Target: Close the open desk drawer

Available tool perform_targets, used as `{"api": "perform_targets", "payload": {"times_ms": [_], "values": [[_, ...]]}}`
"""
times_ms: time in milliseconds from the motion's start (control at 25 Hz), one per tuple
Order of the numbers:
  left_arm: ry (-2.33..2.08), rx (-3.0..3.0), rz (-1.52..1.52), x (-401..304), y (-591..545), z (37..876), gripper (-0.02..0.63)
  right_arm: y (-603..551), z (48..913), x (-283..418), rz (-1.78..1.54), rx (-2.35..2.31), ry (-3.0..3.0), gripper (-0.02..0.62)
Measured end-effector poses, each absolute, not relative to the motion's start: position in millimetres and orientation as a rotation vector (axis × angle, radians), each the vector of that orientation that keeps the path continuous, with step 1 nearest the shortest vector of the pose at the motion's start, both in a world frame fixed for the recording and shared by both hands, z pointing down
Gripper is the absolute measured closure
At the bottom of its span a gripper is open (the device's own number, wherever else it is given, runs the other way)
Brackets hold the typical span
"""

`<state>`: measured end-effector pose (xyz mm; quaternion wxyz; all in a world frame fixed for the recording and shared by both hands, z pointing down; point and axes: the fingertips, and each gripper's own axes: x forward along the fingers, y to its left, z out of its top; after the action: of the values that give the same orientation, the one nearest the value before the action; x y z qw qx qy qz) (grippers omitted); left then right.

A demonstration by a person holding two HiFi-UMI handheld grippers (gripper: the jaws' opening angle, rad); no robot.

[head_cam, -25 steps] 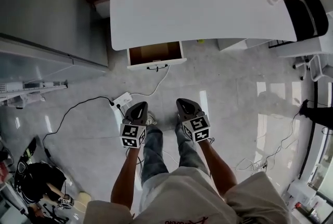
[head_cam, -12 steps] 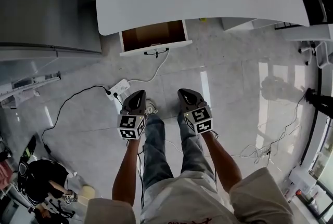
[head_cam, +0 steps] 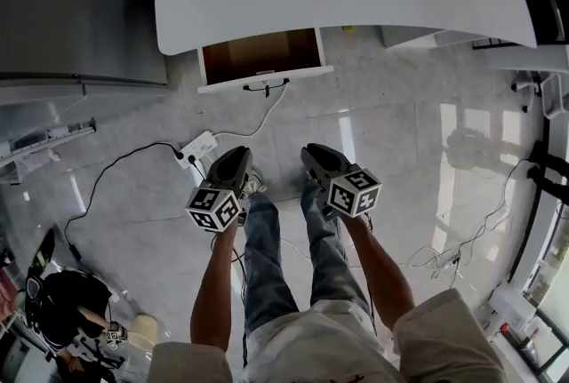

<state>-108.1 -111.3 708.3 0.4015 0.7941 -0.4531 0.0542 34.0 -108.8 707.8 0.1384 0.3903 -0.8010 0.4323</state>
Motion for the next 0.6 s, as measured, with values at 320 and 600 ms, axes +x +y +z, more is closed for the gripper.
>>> {"api": "perform_targets", "payload": {"times_ms": [320,600], "values": [[-1.148,2.022,0.174,-109,-121,712,0.46,-107,718,30,1.24,1.038,-2.321,0.417],[-1.147,2.009,0.167,-105,-118,715,0.46,-105,724,30,1.232,1.033,-2.316,0.408]]}}
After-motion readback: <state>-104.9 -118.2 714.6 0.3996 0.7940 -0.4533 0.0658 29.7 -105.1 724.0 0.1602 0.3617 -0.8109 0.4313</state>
